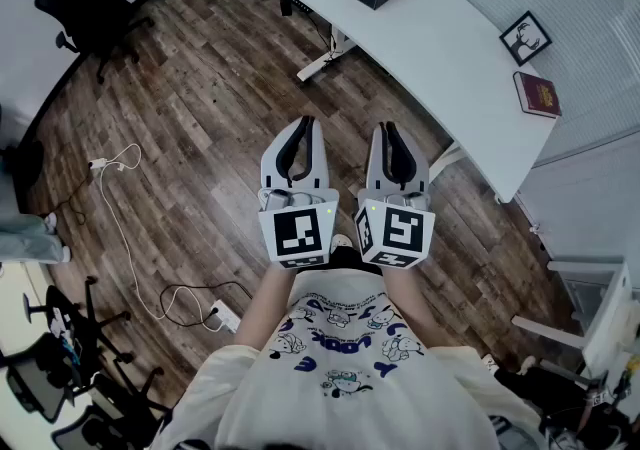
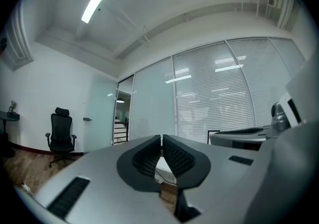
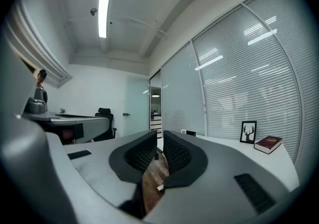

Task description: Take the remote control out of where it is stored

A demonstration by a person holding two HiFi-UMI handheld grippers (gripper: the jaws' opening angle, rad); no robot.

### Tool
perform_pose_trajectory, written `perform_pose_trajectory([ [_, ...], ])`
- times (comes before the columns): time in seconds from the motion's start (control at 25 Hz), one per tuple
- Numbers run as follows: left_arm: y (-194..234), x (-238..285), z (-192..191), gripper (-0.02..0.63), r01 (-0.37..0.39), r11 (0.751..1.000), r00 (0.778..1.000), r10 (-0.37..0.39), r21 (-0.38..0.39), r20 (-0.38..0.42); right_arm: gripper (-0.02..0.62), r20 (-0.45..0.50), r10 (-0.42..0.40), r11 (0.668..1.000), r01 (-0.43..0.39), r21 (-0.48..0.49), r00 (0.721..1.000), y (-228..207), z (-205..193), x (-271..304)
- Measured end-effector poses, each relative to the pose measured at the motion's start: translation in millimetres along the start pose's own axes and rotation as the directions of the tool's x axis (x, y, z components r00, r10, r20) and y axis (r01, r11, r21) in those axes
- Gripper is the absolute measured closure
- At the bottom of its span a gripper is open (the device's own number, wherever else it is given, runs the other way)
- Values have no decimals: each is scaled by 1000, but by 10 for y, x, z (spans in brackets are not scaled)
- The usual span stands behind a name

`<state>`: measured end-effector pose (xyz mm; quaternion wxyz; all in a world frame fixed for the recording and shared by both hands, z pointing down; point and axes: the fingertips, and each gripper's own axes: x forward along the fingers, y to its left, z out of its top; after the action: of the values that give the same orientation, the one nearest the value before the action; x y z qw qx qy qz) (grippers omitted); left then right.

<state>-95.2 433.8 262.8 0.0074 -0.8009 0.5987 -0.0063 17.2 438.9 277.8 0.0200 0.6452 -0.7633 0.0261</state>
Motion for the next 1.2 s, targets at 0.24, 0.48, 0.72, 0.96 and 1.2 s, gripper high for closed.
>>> perform_pose_trajectory([
  [0.24,44,5,-6,578,4,1000,1000,-4,-3,-1,538,0,3,1000,-3,-2,1000,62,-2,19],
  [0.48,126,-2,-6,578,9,1000,1000,-9,-5,3,538,0,13,1000,-13,0,1000,164,-8,53],
  [0.72,298,23,-69,578,12,1000,1000,-12,-8,-13,538,5,6,1000,-6,16,1000,283,-34,133],
  [0.96,502,38,-137,578,21,1000,1000,-21,-5,-18,538,12,-15,999,15,30,1000,433,-64,241],
  [1.2,707,37,-238,578,13,1000,999,-13,-17,-37,538,5,-25,999,24,28,1000,578,-120,260],
])
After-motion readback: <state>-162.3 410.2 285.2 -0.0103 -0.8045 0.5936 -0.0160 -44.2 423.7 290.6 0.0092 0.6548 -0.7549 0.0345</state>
